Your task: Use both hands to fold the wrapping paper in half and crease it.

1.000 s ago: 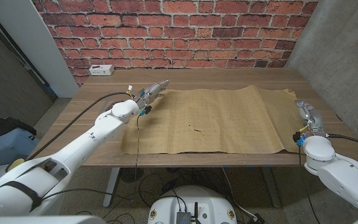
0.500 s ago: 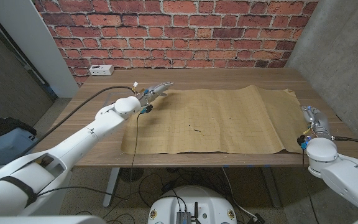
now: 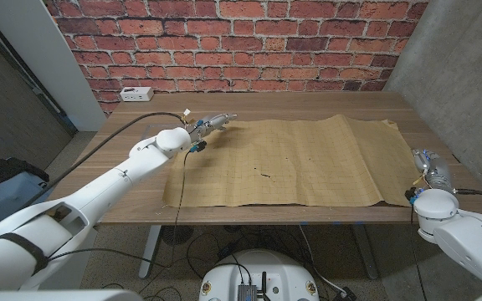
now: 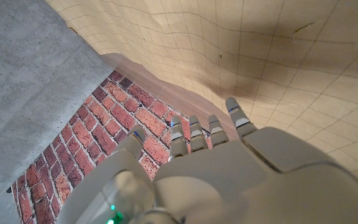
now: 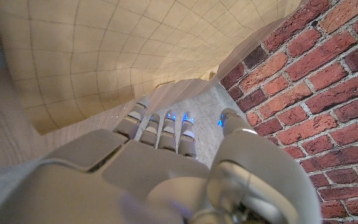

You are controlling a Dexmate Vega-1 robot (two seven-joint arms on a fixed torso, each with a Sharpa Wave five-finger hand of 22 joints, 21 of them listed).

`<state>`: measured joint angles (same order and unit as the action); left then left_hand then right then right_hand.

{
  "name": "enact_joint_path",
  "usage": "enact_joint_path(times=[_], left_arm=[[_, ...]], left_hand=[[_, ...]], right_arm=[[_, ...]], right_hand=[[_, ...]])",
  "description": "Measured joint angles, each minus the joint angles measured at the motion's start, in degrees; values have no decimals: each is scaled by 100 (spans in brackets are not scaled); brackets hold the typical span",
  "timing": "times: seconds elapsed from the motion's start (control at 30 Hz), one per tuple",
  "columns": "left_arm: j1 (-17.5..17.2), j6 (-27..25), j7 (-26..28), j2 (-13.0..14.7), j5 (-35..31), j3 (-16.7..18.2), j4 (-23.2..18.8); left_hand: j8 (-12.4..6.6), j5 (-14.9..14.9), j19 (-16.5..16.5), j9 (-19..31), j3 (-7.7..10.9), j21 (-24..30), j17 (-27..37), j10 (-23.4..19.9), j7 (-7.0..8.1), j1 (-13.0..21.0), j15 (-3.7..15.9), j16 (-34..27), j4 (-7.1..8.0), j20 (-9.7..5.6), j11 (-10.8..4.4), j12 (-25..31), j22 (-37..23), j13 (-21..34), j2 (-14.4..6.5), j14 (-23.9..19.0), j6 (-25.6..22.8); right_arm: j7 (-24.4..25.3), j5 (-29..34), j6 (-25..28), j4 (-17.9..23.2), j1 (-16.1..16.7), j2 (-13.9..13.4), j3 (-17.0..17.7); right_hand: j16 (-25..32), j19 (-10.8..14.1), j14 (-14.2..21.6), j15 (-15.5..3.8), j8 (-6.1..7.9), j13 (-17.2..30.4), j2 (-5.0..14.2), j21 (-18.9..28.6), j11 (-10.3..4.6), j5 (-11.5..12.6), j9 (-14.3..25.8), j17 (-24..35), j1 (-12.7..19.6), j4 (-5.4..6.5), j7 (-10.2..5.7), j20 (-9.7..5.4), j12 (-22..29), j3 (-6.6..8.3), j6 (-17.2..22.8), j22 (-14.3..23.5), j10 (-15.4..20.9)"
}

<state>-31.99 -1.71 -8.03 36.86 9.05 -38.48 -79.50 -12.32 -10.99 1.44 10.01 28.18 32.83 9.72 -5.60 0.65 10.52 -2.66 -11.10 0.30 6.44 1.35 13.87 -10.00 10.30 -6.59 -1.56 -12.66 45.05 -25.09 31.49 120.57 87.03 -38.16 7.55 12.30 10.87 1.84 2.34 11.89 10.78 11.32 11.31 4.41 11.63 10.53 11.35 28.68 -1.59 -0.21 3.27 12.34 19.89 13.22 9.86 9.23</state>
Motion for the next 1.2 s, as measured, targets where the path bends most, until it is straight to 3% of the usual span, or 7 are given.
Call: enact_joint_path(times=[0.37,1.07,1.2], left_arm=[[21,-116,-35,29,-123,-45,-70],[15,-188,-49,61,-190,-53,-149],[15,-195,-59,61,-203,-53,-151]], left_hand=[[0,21,-31,-1,24,-22,0,-79,-86,23,18,0,-24,-31,-2,0,0,0,-23,-44,-147],[0,20,-93,-1,48,-44,0,-110,-96,45,8,0,-47,-31,29,0,0,0,0,-52,-240],[0,20,-92,-1,48,-44,0,-109,-96,45,9,0,-47,-31,29,-38,0,0,0,-52,-240]], right_arm=[[148,111,466,139,41,126,85],[292,53,1251,239,73,427,239],[362,37,1441,247,13,519,242]], right_hand=[[0,20,0,0,0,0,16,0,-12,0,0,-17,46,1,21,-20,0,44,40,1,12],[0,91,31,-31,0,0,-22,40,-20,-28,0,-16,84,0,-19,-31,0,139,82,17,62],[0,26,-2,-63,0,0,-22,34,-21,-28,-1,-16,84,0,0,-95,0,186,101,16,61]])
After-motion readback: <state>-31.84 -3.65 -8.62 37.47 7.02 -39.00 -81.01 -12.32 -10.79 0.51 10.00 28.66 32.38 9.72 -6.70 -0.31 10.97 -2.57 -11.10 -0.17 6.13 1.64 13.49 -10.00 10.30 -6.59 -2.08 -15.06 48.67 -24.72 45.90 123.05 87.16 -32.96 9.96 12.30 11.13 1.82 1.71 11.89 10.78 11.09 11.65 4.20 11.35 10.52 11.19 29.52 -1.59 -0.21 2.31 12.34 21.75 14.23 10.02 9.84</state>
